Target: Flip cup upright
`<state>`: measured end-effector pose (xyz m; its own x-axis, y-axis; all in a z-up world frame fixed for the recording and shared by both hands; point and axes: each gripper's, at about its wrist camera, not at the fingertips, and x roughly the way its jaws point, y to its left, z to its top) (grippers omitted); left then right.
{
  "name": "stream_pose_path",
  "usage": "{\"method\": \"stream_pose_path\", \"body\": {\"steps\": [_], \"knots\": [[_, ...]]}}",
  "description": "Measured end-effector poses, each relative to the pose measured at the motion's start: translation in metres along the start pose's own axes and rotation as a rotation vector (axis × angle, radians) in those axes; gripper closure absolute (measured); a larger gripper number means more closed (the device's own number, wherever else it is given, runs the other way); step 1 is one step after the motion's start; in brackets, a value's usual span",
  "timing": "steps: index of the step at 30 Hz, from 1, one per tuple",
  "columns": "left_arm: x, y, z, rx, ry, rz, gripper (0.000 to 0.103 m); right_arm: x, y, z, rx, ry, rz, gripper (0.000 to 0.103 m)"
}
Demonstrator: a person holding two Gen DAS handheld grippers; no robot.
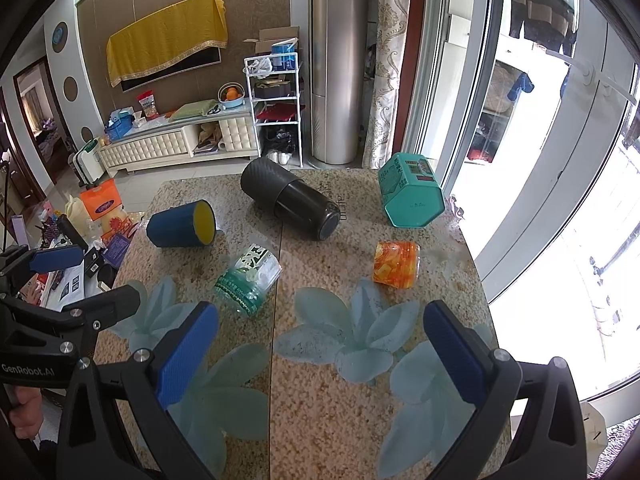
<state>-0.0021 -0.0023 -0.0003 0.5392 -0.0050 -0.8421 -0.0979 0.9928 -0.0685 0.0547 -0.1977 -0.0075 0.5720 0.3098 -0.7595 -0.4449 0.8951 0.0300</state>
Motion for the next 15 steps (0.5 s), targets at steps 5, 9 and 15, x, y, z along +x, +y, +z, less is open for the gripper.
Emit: {"method": "stream_pose_path", "body": {"steps": [5,9,15], "knots": [[-0.001,-0.001,0.001,0.006,0.002,-0.010,0.001,0.002,0.000,0.001,0.001,0.001,0.000,0.000],[-0.007,-0.006,-0.001,0.020,0.005,-0.021,0.001,0.001,-0.001,-0.003,0.003,0.003,0.003,0.000],[-0.004,-0.002,0.003,0.100,0.001,-0.008,0.001,-0.005,0.004,-0.010,-0.004,0.009,0.026,0.000]]}}
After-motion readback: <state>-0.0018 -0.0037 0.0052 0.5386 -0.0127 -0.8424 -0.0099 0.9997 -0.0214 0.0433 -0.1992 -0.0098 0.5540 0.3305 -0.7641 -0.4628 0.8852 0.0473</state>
